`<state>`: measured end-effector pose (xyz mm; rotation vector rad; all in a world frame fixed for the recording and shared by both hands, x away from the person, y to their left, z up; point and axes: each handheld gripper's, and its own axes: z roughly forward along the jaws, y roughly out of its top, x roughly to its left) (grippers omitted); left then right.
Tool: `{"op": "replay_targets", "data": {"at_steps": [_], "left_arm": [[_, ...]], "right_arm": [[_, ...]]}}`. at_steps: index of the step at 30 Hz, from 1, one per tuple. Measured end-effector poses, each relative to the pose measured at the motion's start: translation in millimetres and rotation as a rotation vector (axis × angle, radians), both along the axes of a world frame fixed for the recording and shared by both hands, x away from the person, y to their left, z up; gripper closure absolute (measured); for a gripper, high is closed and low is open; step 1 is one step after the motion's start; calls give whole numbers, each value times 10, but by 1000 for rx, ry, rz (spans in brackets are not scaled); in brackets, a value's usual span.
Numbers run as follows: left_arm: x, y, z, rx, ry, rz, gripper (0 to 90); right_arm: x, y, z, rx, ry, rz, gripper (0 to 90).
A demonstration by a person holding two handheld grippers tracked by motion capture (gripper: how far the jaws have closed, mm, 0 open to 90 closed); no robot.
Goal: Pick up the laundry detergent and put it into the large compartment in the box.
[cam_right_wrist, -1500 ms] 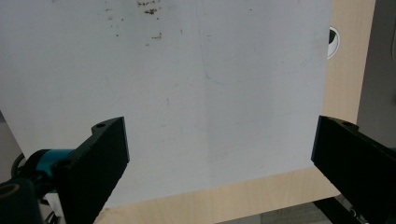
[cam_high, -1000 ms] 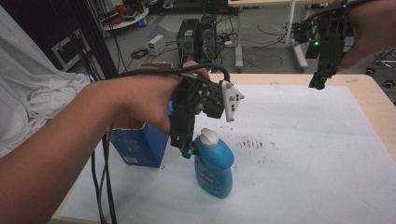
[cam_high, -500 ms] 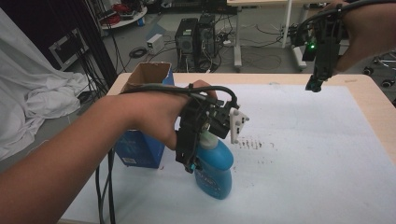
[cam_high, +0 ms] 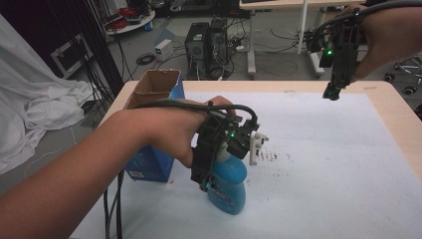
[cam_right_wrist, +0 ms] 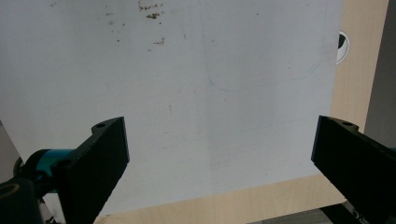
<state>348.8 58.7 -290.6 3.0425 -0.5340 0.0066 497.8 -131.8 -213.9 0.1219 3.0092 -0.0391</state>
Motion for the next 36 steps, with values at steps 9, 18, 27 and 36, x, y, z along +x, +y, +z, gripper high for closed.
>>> {"op": "replay_targets", "data": {"at_steps": [9,18,27,36], "left_arm": [[-11,-26,-27,14,-6,-17,117],[-4,-21,-27,15,-12,-27,194],[-22,-42,-32,8,-15,-37,226],[-28,-47,-36,26,-21,-49,283]], "right_arm": [[3,0,-3,-3,0,-1,31],[19,21,-27,-3,0,-3,32],[21,24,-34,-5,2,-5,32],[18,39,-47,-6,0,-4,32]]}}
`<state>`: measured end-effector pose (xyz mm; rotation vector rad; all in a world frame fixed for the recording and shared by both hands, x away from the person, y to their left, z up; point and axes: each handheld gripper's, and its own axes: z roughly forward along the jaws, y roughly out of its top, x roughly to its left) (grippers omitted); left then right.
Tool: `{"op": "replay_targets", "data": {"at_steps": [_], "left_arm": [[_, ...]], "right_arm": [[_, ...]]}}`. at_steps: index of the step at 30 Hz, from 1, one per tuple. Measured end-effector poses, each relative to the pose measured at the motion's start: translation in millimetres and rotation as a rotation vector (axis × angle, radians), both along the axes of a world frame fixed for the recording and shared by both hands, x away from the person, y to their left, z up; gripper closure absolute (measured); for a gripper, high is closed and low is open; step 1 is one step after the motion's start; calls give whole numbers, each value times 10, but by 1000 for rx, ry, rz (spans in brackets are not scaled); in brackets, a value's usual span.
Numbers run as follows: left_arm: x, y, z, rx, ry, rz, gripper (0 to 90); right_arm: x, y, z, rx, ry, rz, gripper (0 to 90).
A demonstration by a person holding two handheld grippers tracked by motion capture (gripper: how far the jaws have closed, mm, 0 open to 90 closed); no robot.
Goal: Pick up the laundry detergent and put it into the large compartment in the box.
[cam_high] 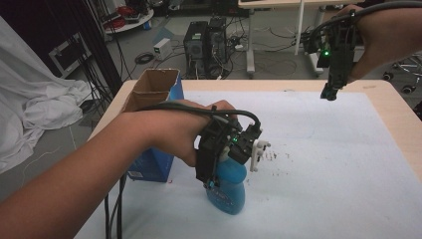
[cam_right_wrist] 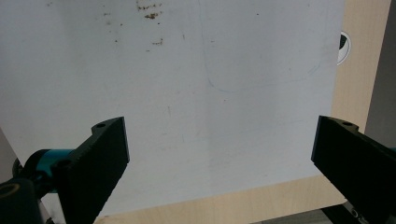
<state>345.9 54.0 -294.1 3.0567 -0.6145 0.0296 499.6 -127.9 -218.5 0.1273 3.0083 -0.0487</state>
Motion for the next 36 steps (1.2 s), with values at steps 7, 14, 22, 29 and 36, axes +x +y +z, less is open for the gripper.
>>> {"op": "replay_targets", "data": {"at_steps": [7,14,22,29,36], "left_arm": [[-1,-8,7,6,0,-10,314],[-16,-9,14,10,6,-21,367],[-23,-6,18,13,2,-13,375],[-4,13,91,9,5,48,377],[-11,49,252,-13,32,101,377]], "right_arm": [[-6,12,-9,-5,0,5,32],[-3,29,-15,-1,2,8,32],[-2,30,-30,-1,3,4,32],[-4,23,-25,-6,2,11,32],[-4,16,-32,-7,5,11,32]]}}
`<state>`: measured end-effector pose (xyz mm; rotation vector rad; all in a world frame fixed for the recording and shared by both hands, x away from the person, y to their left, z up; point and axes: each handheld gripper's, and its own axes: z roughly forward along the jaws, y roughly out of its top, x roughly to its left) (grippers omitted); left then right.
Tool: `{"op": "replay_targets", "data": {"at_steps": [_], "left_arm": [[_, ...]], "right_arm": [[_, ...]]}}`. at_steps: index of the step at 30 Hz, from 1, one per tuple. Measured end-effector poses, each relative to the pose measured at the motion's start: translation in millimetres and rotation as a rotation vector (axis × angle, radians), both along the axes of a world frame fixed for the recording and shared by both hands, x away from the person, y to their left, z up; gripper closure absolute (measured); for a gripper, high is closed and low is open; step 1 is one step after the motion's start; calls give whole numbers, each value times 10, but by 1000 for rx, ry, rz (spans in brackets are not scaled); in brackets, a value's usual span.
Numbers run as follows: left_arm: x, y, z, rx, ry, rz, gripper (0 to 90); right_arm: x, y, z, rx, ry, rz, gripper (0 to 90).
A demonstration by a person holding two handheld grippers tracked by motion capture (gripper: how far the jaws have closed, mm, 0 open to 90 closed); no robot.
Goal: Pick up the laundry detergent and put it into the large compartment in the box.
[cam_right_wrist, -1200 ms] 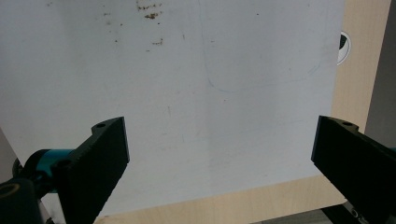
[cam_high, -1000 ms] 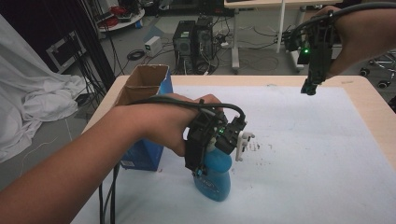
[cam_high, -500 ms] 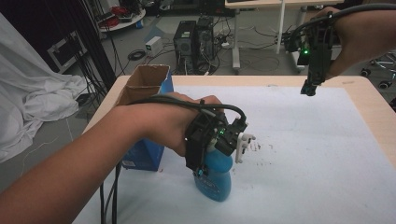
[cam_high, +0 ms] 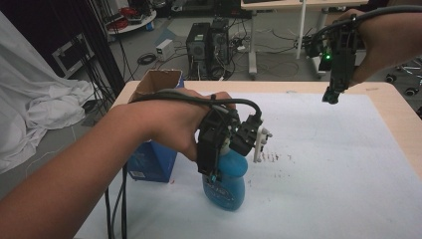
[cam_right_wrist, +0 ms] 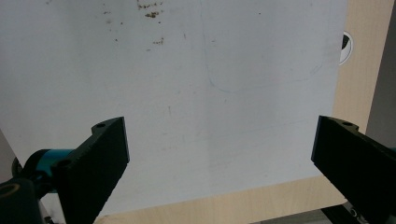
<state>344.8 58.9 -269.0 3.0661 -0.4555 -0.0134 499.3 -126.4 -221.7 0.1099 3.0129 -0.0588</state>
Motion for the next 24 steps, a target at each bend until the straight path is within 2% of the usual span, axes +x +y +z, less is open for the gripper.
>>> {"op": "replay_targets", "data": {"at_steps": [5,9,10,11,13,14,15,18,19,23,24], "left_arm": [[18,23,137,2,0,34,377],[46,50,279,2,4,64,377],[63,72,351,3,7,82,377],[63,72,351,3,7,82,377],[95,121,466,-11,10,112,377],[95,121,466,-11,10,112,377],[118,160,544,-22,15,138,377],[146,198,623,-26,17,157,377],[166,235,696,-38,20,182,377],[202,291,808,-39,25,213,377],[235,333,884,-42,27,235,377]], "right_arm": [[0,19,-21,-3,1,4,32],[-3,31,-23,-3,4,6,32],[-5,32,-26,-5,4,5,32],[-6,32,-28,-7,3,6,31],[-6,31,-29,-7,3,7,32],[-5,30,-28,-7,4,8,32],[-6,30,-28,-7,4,9,32],[-6,29,-30,-8,3,9,32],[-3,30,-35,-5,5,15,32],[-10,36,-42,-8,8,7,32],[-5,38,-50,-4,10,12,32]]}}
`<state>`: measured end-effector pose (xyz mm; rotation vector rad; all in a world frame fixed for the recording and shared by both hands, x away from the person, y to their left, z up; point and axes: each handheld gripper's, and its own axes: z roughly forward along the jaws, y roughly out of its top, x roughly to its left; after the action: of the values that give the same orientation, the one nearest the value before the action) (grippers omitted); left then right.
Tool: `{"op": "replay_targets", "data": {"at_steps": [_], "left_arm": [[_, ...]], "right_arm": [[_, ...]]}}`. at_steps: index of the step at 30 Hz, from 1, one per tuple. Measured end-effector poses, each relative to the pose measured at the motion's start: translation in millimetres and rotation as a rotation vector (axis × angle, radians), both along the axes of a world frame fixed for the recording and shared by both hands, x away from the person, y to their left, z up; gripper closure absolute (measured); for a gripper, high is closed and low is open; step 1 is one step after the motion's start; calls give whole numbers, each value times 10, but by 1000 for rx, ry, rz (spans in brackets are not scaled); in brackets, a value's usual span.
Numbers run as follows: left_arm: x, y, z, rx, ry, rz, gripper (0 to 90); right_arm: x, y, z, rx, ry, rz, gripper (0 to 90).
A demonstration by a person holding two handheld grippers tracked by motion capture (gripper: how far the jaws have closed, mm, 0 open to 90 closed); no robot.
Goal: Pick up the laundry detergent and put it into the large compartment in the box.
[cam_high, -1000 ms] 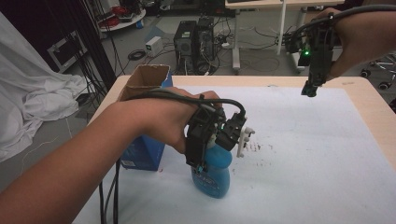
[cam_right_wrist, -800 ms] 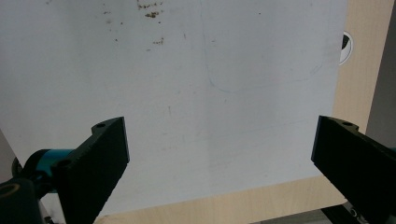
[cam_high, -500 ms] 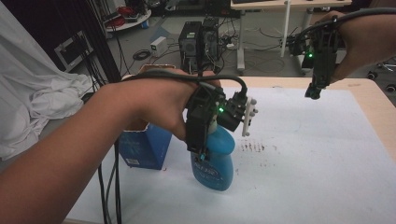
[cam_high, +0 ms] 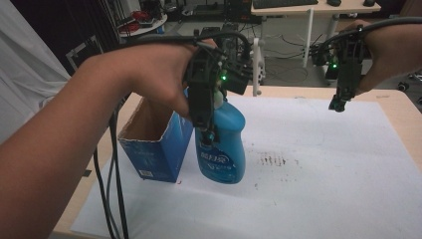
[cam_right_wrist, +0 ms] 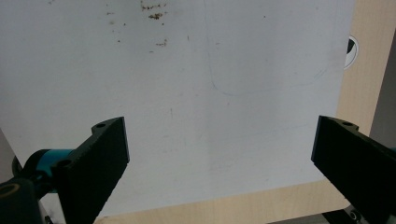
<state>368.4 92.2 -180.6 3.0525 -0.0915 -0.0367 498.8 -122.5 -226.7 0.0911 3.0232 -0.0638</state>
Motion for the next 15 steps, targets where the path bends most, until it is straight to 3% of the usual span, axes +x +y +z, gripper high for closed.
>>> {"op": "replay_targets", "data": {"at_steps": [5,9,10,11,12,13,15], "left_arm": [[90,108,153,-8,2,48,377],[175,234,300,-34,13,140,376],[208,287,356,-41,21,215,376],[208,287,356,-41,21,215,376],[225,312,381,-40,22,241,376],[255,351,427,-34,15,302,376],[268,370,448,-27,8,331,376]], "right_arm": [[0,5,-2,-6,-1,-4,32],[4,13,-19,-4,-3,7,32],[4,15,-20,-5,-3,8,32],[4,15,-20,-5,-3,8,32],[1,18,-21,-4,-1,2,32],[9,21,-31,-4,-2,8,32],[10,27,-34,-8,-1,7,32]]}}
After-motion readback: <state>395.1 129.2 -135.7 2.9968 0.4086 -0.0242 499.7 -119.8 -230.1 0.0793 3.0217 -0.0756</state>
